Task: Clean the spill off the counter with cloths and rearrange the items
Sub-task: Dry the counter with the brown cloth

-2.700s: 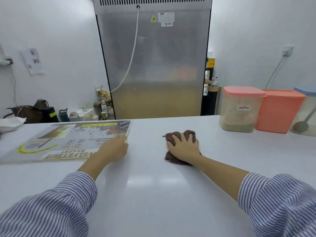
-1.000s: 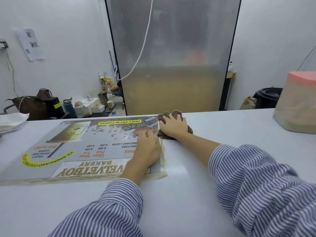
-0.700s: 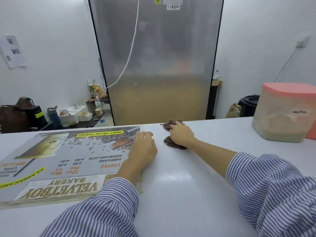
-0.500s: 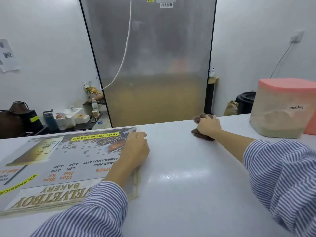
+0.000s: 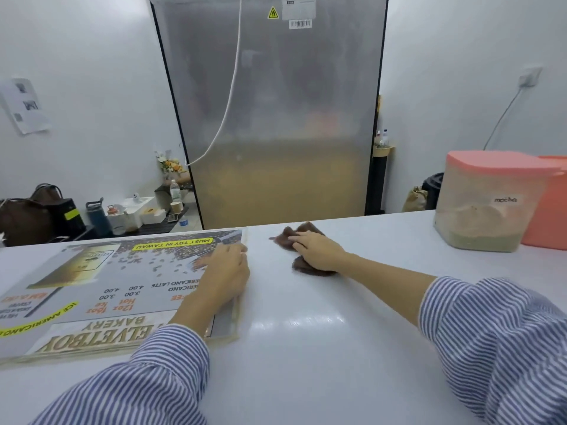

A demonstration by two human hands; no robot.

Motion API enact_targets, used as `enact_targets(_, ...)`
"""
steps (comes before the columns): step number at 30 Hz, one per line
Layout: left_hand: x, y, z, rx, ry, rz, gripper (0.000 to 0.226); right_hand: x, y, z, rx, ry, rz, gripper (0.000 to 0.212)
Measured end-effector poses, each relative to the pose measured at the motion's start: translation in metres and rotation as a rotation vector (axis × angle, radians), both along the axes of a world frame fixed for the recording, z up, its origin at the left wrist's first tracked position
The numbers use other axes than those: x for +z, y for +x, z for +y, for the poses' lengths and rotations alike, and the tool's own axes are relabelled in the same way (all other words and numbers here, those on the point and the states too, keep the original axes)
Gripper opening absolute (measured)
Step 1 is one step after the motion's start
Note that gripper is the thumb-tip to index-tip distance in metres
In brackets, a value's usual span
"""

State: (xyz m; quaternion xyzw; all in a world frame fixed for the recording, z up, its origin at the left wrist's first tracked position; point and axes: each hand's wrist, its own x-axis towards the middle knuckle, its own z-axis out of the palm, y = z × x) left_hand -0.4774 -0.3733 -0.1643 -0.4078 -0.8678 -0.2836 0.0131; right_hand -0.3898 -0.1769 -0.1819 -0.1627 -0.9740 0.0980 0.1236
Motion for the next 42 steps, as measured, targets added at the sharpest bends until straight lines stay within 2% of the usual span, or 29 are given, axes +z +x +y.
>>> enact_targets(6,0.002,0.011,0.000,-0.022,-0.076,-0.039,0.032,-0.006,0.062,0.090,-0.492,0.005,-0.147,0.042)
enact_targets(8,0.001,0.009,-0.001,0.005,-0.090,-0.052,0.033,-0.003,0.059,0.073,-0.455,0.064,-0.141,0.041)
enact_targets(11,0.001,0.014,0.011,0.022,-0.104,-0.035,0.034,0.003,0.065,0.015,-0.229,0.056,-0.083,0.037)
enact_targets(15,0.006,0.048,0.044,-0.080,-0.107,-0.031,0.033,0.008,0.133,-0.048,0.001,0.073,-0.135,0.046)
enact_targets(18,0.013,0.070,0.061,-0.157,-0.077,-0.047,0.032,0.013,0.187,-0.032,-0.062,0.052,-0.162,0.047)
enact_targets(20,0.017,0.079,0.067,-0.193,-0.073,-0.057,0.032,0.015,0.205,0.002,-0.192,-0.069,-0.174,0.046)
enact_targets(22,0.019,0.082,0.070,-0.215,-0.067,-0.043,0.033,0.011,0.202,0.032,-0.366,-0.168,-0.137,0.043)
enact_targets(25,0.015,0.083,0.072,-0.220,-0.091,-0.023,0.033,0.002,0.168,0.049,-0.605,-0.070,-0.140,0.044)
enact_targets(27,0.008,0.083,0.074,-0.214,-0.114,-0.037,0.032,-0.007,0.145,0.044,-0.575,0.018,-0.136,0.049)
enact_targets(30,-0.002,0.078,0.081,-0.197,-0.156,-0.051,0.032,-0.008,0.141,0.009,-0.255,0.011,-0.081,0.049)
enact_targets(33,-0.007,0.068,0.084,-0.026,-0.113,0.125,0.032,-0.004,0.158,0.008,-0.151,-0.032,-0.033,0.047)
enact_targets(35,-0.009,0.059,0.076,0.096,-0.053,0.290,0.033,-0.002,0.159,0.031,-0.174,-0.033,0.002,0.045)
enact_targets(37,-0.014,0.050,0.067,0.110,-0.034,0.354,0.034,-0.004,0.151,0.066,-0.266,-0.045,0.020,0.038)
enact_targets(39,-0.017,0.043,0.059,0.126,-0.046,0.375,0.033,-0.008,0.133,0.100,-0.431,-0.055,-0.003,0.042)
enact_targets(42,-0.013,0.038,0.055,0.160,-0.020,0.300,0.037,-0.009,0.097,0.131,-0.606,-0.113,-0.048,0.062)
